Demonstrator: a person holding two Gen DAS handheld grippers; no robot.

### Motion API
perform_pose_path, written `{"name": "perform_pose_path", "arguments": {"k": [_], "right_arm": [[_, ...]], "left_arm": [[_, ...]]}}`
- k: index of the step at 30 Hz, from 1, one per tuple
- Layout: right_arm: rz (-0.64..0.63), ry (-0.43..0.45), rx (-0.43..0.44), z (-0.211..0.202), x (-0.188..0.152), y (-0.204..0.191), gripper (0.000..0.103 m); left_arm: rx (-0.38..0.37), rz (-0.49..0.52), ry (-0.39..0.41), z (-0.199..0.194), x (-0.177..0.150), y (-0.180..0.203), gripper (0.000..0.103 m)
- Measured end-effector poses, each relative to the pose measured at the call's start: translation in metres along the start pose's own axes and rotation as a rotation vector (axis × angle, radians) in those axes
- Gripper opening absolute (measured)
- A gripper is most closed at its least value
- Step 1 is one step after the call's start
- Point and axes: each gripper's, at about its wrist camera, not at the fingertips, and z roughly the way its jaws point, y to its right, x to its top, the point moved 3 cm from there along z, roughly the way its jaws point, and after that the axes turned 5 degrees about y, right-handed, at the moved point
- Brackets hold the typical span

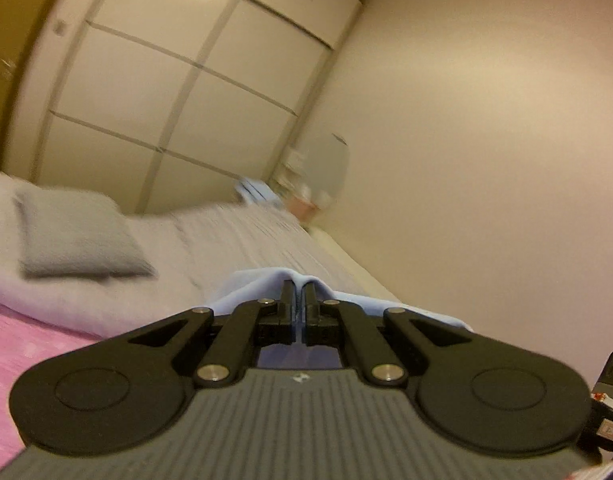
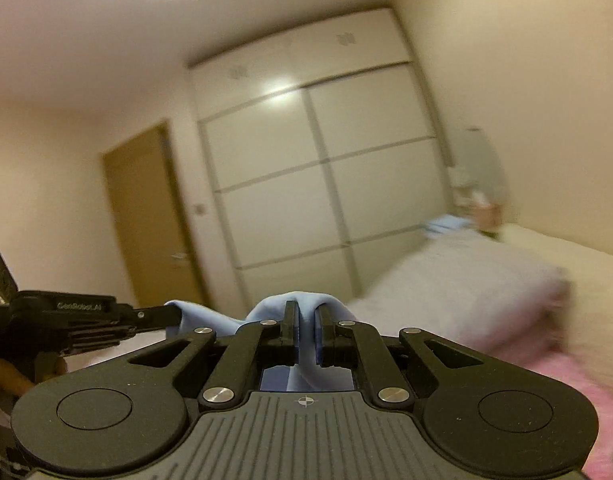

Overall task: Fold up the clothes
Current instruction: 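Lift the blue sweatshirt with both grippers and carry it onto the open bed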

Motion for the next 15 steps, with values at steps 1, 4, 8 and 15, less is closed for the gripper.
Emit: {"name": "perform_pose_path", "arguments": {"k": [1,4,8,15], "right_arm": [[0.008,0.006,0.028,0.009,0.001,-0.02,0.006],[0.032,0.02,0.108,0.033,0.001,-0.078,0.006],[0.032,0.024,0.192,0.065,-0.004,-0.16,0.006],[-0.043,-0.399,0.238,0.141,-0.065,-0.248,0.021]], "left_arm": [[0.017,-0.003,0.026,-0.021,0.015,-0.013,0.0],[0.06,0.019,0.089,-0.073,0.048,-0.04,0.0],[0.12,0.043,0.146,-0.126,0.081,-0.077,0.0],[0.361,-0.018,-0.087,-0.16,0.047,-0.148,0.0]]}}
